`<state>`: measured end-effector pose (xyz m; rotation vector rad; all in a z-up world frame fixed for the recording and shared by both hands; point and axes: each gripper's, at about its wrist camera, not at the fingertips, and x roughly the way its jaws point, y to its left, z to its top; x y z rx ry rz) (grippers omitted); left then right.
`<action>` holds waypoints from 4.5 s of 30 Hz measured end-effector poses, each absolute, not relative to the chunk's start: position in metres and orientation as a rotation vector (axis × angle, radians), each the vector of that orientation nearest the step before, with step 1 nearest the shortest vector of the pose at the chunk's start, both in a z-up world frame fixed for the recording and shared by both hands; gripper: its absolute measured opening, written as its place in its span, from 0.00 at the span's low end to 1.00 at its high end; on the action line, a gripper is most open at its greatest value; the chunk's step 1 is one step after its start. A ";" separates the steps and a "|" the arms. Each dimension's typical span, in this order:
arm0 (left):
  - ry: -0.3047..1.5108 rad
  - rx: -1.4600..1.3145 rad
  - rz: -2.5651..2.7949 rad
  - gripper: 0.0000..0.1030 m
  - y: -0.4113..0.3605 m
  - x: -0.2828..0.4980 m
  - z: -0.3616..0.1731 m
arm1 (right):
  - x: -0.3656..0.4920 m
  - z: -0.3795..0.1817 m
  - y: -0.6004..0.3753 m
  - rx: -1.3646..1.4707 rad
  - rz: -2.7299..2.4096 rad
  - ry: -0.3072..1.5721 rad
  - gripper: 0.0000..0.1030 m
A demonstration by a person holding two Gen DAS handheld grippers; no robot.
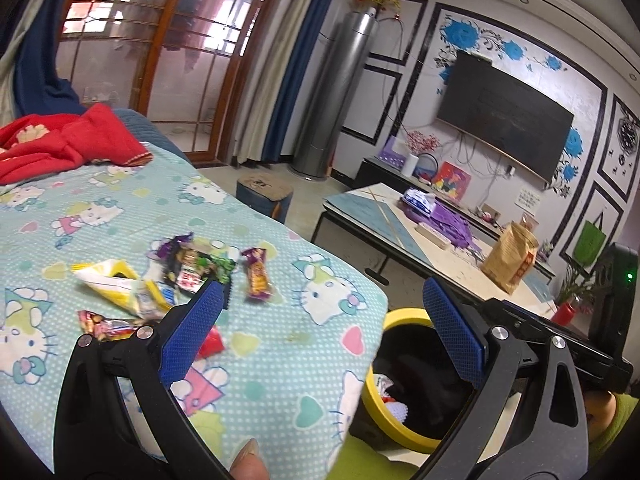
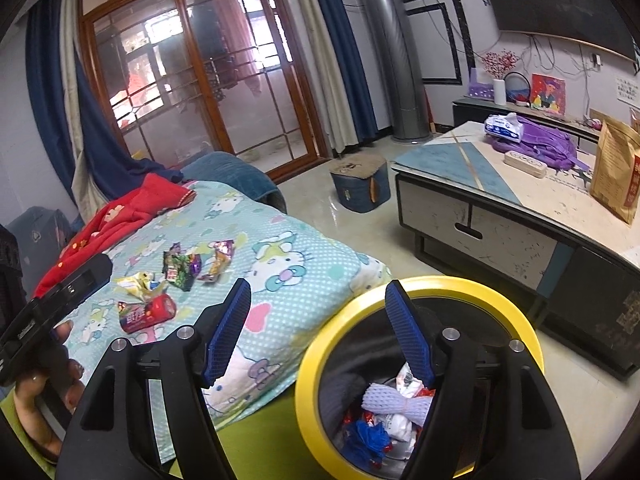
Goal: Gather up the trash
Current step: 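Move both tools back over the candy wrappers on the bed, then grasp the yellow wrapper with the left tool while the right tool grasps the green snack packet, then lift the yellow wrapper and green packet and carry both over the bin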
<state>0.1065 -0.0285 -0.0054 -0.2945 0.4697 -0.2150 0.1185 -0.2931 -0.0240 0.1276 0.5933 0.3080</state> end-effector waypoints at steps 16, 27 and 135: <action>0.441 -0.374 -0.094 0.89 0.028 0.110 -0.006 | 0.135 -0.015 -0.237 0.086 0.450 0.608 0.67; 0.449 -0.436 -0.005 0.89 0.074 0.114 -0.017 | 0.153 -0.031 -0.180 0.014 0.544 0.663 0.67; 0.400 -0.463 -0.277 0.05 0.041 0.104 0.007 | 0.166 -0.020 -0.192 0.083 0.552 0.621 0.07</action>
